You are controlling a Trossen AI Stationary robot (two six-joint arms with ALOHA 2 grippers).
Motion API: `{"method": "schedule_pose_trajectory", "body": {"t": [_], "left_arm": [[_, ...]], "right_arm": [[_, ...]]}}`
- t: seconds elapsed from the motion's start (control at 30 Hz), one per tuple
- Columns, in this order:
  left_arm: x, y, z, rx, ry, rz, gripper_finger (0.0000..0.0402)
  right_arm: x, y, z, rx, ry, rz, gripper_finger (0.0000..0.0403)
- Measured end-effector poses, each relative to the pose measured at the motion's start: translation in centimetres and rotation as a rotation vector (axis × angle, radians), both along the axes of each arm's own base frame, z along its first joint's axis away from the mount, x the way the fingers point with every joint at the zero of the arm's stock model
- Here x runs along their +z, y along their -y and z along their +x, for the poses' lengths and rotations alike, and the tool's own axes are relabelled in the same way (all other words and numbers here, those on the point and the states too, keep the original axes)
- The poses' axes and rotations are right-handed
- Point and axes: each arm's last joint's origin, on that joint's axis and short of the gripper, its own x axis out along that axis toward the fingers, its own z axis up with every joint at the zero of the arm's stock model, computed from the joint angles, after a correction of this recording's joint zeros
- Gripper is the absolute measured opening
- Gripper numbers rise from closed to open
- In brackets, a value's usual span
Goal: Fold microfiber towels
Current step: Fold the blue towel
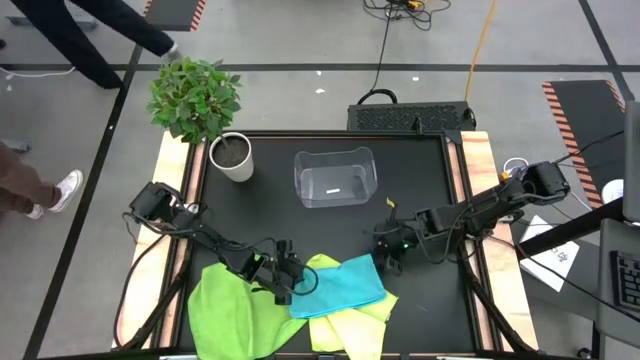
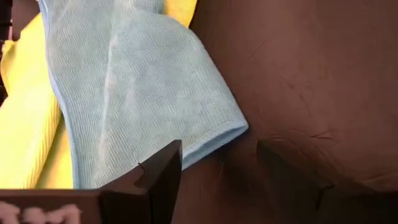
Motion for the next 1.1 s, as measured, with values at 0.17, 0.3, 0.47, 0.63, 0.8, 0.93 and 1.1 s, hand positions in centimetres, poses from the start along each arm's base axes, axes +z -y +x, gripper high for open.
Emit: {"method": "schedule_pose_trajectory", "body": {"t": [0.17, 0.3, 0.47, 0.63, 0.8, 0.93, 1.1], "left_arm": [[0.0, 0.0, 0.0, -0.009, -0.001, 0.007, 0.0182], [0.0, 0.0, 0.0, -0.016, -0.001, 0.013, 0.0182], [0.0, 0.0, 0.0, -0.021, 0.0, 0.018, 0.0182], [0.0, 0.0, 0.0, -0.022, 0.002, 0.017, 0.0182], [0.0, 0.0, 0.0, -0.023, 0.004, 0.016, 0.0182], [0.0, 0.1, 0.0, -0.022, 0.006, 0.015, 0.0182], [0.0, 0.1, 0.0, -0.022, 0.006, 0.015, 0.0182]], "right_arm": [[0.1, 0.2, 0.2, 0.001, 0.003, 0.054, 0.0201], [0.0, 0.2, 0.2, -0.01, -0.002, 0.063, 0.0201], [-1.0, -0.2, 0.7, 0.0, -0.01, 0.032, 0.0201], [-2.3, -0.6, 1.2, 0.018, -0.018, -0.015, 0.0201], [-2.6, -0.6, 1.5, 0.021, -0.003, -0.022, 0.0201], [-2.5, -0.7, 1.9, 0.029, 0.048, -0.04, 0.0201], [-2.9, -0.7, 2.0, 0.033, 0.041, -0.043, 0.0182]]}}
